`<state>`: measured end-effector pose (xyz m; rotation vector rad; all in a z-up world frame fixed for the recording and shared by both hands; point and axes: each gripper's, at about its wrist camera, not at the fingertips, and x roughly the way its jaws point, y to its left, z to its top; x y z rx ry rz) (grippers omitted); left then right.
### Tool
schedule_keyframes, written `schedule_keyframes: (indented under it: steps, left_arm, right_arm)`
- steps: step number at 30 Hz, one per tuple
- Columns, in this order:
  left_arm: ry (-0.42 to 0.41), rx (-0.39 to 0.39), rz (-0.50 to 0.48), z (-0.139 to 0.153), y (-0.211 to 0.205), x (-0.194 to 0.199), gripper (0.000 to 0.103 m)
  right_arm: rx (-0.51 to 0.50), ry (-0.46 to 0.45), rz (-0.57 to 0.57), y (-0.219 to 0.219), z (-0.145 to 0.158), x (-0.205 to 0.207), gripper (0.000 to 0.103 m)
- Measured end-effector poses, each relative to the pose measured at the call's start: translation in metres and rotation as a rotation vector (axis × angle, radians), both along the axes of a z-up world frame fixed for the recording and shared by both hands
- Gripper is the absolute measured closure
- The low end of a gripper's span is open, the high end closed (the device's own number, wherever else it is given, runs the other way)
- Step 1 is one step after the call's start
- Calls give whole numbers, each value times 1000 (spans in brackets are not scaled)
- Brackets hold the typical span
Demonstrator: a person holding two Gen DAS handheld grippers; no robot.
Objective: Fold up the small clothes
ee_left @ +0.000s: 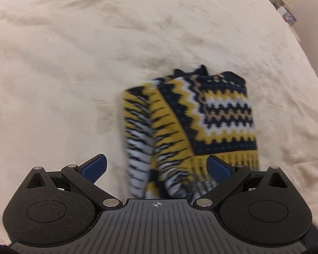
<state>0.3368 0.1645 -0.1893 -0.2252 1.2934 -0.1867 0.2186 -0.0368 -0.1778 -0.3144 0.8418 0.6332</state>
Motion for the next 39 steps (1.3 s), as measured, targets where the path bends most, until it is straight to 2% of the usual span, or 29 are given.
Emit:
schedule_keyframes:
  steps: [5,6,7,9,10,11,12,14,15,16,18,21,24,26,28,31,32,33,35,38,39]
  left_arm:
    - [47,-49,-24,-15,-14,13,2]
    - [54,-63,-24,-18,-16,16,5]
    - [62,-76,-22,-22,-18,19,15]
    - [80,-83,-13,-29,-20,25,22]
    - [84,-92,-9,-32,-21,27,25]
    - [89,-103,-9,-35,-21,30,29]
    - [91,-110,-8,-37,-22,32,36]
    - [82,-89,-11,-39,-24,35,38]
    - [71,-79,-17,-40,-27,37,45]
    - [57,-74,-21,-40,-27,37,64]
    - [20,-56,-24,-37,-27,36,85]
    - [-45,-64,-22,-21,-22,29,87]
    - [-130,-54,-21,-3,-14,18,90]
    - [-114,-43,0,-6,-6,17,90]
    - [-73,-25,25,-20,2,19,90]
    - [-30,19,27,-41,5,22,85]
    - [-35,38,15,-44,3,22,84]
    - [-44,50,3,-46,1,23,83]
    - [-58,61,-4,-46,-2,24,80]
    - [-70,59,-12,-45,-1,24,74]
    - [-75,56,-14,-43,0,21,69]
  right_arm:
    - [-151,-115,128,39,-15,-10,31]
    - [-186,-128,140,45,-20,-9,31]
    - [-212,-137,148,50,-24,-8,33]
    - [-230,-138,159,54,-29,-5,43]
    - [-229,-127,156,53,-30,-4,55]
    - [-226,-117,143,51,-30,-2,63]
    - [-209,-105,127,48,-29,1,65]
    - [-166,-83,94,40,-24,6,73]
    - [-148,-76,83,37,-21,8,73]
    - [-135,-71,77,35,-18,8,74]
    - [-108,-59,64,31,-14,9,74]
    - [-64,-45,44,30,-7,9,82]
    - [-14,-61,37,31,8,6,82]
    - [7,-53,60,37,11,6,82]
    - [-5,-29,107,49,0,9,81]
    - [-36,40,155,63,-24,15,70]
    - [-41,65,165,65,-31,17,58]
    - [-30,92,171,65,-35,19,54]
    - [21,119,178,60,-33,21,36]
    - [76,126,161,47,-23,19,30]
    - [93,129,145,40,-19,18,29]
